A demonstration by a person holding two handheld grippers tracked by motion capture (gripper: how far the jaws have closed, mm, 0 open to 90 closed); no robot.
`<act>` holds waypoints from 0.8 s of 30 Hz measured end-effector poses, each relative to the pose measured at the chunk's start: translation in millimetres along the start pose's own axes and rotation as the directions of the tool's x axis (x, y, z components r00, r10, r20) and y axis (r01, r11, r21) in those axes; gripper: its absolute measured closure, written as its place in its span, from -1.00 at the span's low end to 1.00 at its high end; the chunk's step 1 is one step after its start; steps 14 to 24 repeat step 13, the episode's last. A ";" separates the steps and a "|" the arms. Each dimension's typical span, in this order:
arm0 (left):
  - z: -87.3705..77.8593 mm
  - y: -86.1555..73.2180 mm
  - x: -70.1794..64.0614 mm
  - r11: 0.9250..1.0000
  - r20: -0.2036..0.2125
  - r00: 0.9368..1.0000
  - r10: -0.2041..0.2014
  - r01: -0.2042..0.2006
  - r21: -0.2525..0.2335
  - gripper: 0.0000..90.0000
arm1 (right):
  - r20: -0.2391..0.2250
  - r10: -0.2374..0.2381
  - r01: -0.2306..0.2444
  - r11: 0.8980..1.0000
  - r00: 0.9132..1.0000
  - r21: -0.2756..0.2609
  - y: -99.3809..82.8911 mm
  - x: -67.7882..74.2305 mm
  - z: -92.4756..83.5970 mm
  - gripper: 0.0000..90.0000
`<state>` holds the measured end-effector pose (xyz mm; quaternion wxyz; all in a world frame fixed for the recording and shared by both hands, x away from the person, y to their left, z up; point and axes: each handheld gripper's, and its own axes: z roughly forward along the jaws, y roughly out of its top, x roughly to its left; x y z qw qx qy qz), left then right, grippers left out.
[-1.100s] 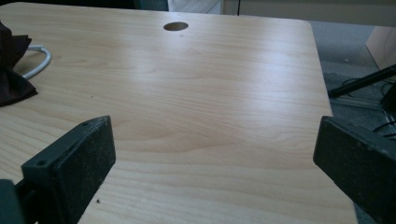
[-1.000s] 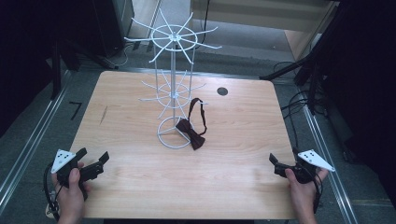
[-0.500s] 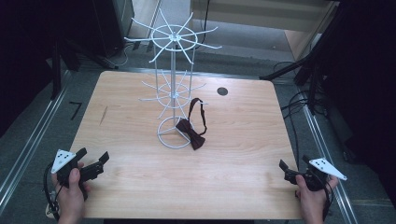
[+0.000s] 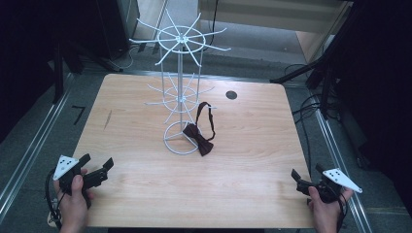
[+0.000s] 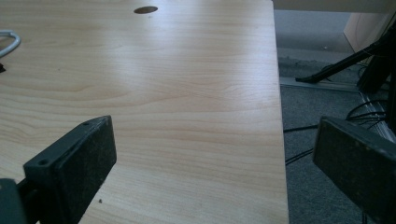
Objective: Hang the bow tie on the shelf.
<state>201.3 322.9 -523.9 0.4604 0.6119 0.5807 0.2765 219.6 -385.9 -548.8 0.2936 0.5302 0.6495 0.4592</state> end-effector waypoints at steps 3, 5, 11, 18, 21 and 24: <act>-0.2 -0.1 0.6 1.000 0.003 1.000 -0.003 0.003 -0.002 -0.78 | 0.004 -0.018 0.018 1.000 1.000 0.005 -0.2 1.5 1.0 -1.00; -0.2 0.0 0.7 1.000 0.003 1.000 -0.004 0.004 -0.001 -0.78 | 0.004 -0.016 0.016 1.000 1.000 0.007 -0.3 1.6 1.1 -1.00; 0.0 0.1 0.8 1.000 0.003 1.000 -0.006 0.006 -0.001 -0.78 | 0.007 -0.012 0.012 1.000 1.000 0.005 -0.3 0.7 1.6 -1.00; -0.1 0.0 0.8 1.000 0.002 1.000 -0.006 0.006 -0.001 -0.78 | 0.008 -0.011 0.011 1.000 1.000 0.004 -0.1 0.1 1.8 -1.00; -0.1 0.0 0.8 1.000 0.002 1.000 -0.006 0.006 -0.001 -0.78 | 0.008 -0.011 0.011 1.000 1.000 0.004 -0.1 0.1 1.8 -1.00; -0.1 0.0 0.8 1.000 0.002 1.000 -0.006 0.006 -0.001 -0.78 | 0.008 -0.011 0.011 1.000 1.000 0.004 -0.1 0.1 1.8 -1.00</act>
